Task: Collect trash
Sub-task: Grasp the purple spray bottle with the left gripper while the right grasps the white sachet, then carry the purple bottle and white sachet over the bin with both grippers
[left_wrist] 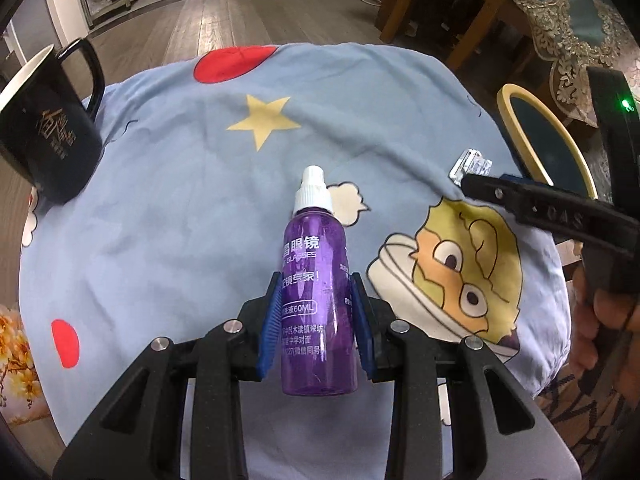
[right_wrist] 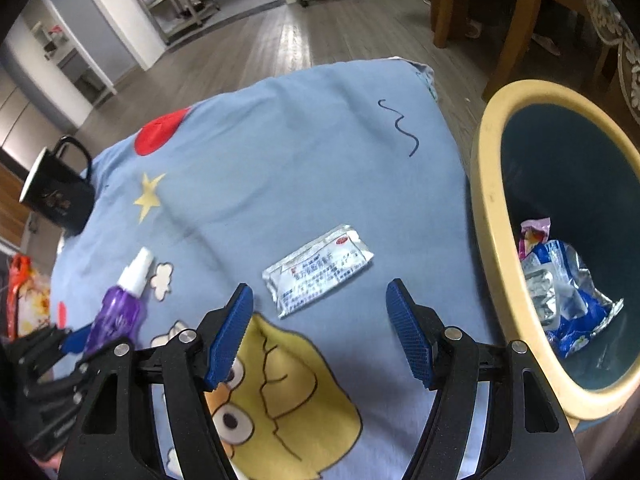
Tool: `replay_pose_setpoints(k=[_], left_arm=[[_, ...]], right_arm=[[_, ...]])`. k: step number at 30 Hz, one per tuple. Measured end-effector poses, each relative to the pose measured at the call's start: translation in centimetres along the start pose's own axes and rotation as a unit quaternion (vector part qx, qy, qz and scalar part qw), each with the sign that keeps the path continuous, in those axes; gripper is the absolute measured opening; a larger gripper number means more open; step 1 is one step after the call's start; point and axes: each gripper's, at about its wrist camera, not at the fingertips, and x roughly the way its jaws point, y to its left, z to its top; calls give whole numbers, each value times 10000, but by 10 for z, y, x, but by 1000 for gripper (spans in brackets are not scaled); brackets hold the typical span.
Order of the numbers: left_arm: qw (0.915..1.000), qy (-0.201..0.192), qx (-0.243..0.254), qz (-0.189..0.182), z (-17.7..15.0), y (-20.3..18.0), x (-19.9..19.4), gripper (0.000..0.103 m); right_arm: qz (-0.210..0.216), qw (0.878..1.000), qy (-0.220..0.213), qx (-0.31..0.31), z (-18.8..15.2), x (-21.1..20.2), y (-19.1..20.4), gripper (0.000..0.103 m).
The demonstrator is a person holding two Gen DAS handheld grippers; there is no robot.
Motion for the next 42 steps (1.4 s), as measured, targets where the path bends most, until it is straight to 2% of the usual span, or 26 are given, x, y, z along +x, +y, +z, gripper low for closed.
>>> replay_pose_setpoints(k=[11,19,28,35,42], left_arm=[[9999,-54,-139,37,-2,-2,10,32],[9998,-129,-88,127,-5,-2,8,34],[9998,-160,-79,102,-3,-1,8,31],[9993,-334,-37,-153,-1,-11,-6,31],[9979,-505,122,-398,1,-33,-24,31]], right_arm=[[-186,9979,-218,-580,7,9,20,62],[-22,9948,-302,-972,-1,7,32,61],[221,9962,-378,-757,-5,-10,27,61],[294,9959,-574,-634,-5,-37,18,61],[242,9954,-847,-379,-9,-72,-11,61]])
